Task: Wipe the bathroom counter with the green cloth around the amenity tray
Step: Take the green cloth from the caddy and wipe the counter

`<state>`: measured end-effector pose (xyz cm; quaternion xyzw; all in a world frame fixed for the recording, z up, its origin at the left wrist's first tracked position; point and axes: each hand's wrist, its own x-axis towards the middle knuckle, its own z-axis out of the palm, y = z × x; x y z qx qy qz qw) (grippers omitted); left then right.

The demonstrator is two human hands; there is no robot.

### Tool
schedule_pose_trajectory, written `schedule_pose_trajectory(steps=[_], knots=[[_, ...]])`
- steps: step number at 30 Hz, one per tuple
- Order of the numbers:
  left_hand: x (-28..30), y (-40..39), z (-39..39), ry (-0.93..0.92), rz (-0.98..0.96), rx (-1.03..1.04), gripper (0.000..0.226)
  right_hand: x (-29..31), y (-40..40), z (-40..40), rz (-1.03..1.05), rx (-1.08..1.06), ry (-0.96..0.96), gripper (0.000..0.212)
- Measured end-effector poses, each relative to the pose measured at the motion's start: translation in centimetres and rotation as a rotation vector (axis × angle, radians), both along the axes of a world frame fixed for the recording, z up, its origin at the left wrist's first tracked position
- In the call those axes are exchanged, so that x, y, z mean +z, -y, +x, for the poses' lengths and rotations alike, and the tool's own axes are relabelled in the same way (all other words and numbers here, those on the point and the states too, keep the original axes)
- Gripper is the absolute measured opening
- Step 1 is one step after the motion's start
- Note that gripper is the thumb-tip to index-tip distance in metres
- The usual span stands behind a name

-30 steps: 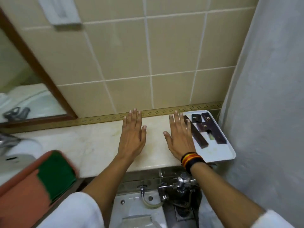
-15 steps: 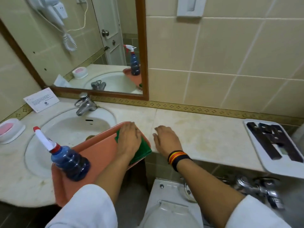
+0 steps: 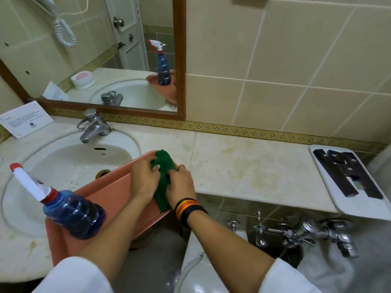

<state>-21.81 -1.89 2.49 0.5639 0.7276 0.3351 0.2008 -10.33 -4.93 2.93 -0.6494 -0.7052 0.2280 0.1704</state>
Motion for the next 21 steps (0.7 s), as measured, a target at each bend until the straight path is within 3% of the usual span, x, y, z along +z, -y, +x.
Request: schedule_pose_trajectory(steps=[4, 8, 12, 15, 17, 19, 21], knots=[[4.2, -1.4, 6.1, 0.215, 0.132, -0.096, 0.023, 2.9, 1.5, 7.7, 0.163, -0.225, -0.280, 0.048], [4.4, -2.9, 17.4, 0.302, 0.043, -0.341, 0.029, 3.4, 3.3, 19.0, 0.203, -0.473, -0.363, 0.042], [-0.5, -2.0, 23.2, -0.004, -0.001, -0.429, 0.044, -0.1, 3.5, 26.5, -0.130, -0.549, -0.037, 0.041], [-4.1, -2.4, 22.3, -0.214, 0.036, -0.365, 0.047, -3.6, 1.4, 27.0, -0.011, -0.386, 0.010, 0.053], [-6.1, -3.3, 21.1, -0.301, 0.050, -0.319, 0.049, -6.2, -0.6, 25.8, 0.020, -0.199, 0.139, 0.062], [-7.6, -4.3, 20.5, -0.324, 0.037, -0.257, 0.052, -8.4, -3.3, 25.5, 0.046, -0.144, 0.286, 0.065], [-8.6, -5.2, 20.3, -0.305, 0.006, -0.189, 0.055, -8.6, -6.9, 26.2, 0.069, -0.121, 0.313, 0.065]])
